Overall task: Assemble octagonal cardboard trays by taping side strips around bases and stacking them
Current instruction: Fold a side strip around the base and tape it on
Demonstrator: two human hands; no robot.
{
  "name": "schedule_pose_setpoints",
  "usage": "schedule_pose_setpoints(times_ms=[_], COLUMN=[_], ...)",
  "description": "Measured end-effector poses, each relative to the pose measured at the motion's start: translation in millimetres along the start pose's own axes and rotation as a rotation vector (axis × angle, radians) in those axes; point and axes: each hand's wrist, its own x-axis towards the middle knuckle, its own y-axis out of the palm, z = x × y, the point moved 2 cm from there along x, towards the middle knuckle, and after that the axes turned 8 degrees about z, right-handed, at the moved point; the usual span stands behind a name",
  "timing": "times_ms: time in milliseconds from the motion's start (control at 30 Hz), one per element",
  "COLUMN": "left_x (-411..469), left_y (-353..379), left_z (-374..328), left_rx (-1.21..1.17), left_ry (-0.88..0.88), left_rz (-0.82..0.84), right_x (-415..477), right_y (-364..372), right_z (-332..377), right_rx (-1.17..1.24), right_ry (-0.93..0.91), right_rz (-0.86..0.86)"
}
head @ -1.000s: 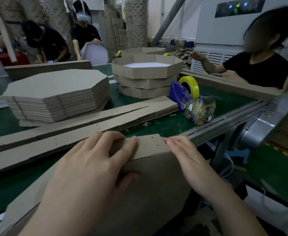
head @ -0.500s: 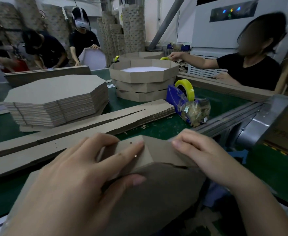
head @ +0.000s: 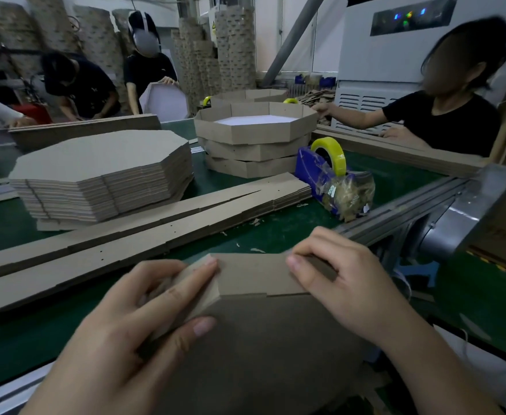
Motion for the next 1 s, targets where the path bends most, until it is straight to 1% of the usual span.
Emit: schedule_pose_setpoints(times_ms=[100, 167, 233, 267, 367, 433, 533, 633, 733, 833, 1000], left_x=[9.9, 22.2, 32.9, 36.3, 36.7, 33.7, 31.4, 33.9, 39.3, 41.2, 39.7], left_y=[-2.8, -0.2, 5.4, 6.8, 7.7, 8.4, 6.1, 3.7, 3.7, 4.3, 5.2], left_z=[-1.4, -14.0, -22.4, -24.7, -24.8, -21.2, -18.4, -18.2, -18.8, -18.8, -18.1], left_rx=[0.043, 0.129, 0.238, 0.259, 0.177, 0.162, 0.187, 0.275, 0.349, 0.334, 0.315], left_ry=[0.021, 0.054, 0.109, 0.109, 0.061, 0.040, 0.000, -0.016, 0.013, -0.008, -0.037], left_rz=[0.056, 0.141, 0.190, 0.206, 0.176, 0.143, 0.148, 0.157, 0.166, 0.175, 0.127], right_x=[4.3, 6.9, 9.3, 10.6, 15.2, 15.8, 17.2, 22.7, 29.3, 33.2, 37.7], right_y=[4.2, 8.2, 11.5, 11.0, 1.7, -0.3, 6.8, 13.7, 18.0, 19.6, 17.2], right_z=[4.7, 11.4, 15.5, 14.0, -2.1, -12.1, -15.1, -13.1, -10.5, -10.3, -13.4], right_rx=[-0.022, -0.027, -0.018, 0.024, 0.280, 0.401, 0.504, 0.541, 0.570, 0.583, 0.572], right_ry=[0.005, -0.008, -0.025, -0.015, 0.121, 0.202, 0.198, 0.157, 0.123, 0.094, 0.062], right_rz=[0.004, 0.007, 0.019, 0.038, 0.140, 0.198, 0.194, 0.191, 0.192, 0.210, 0.261])
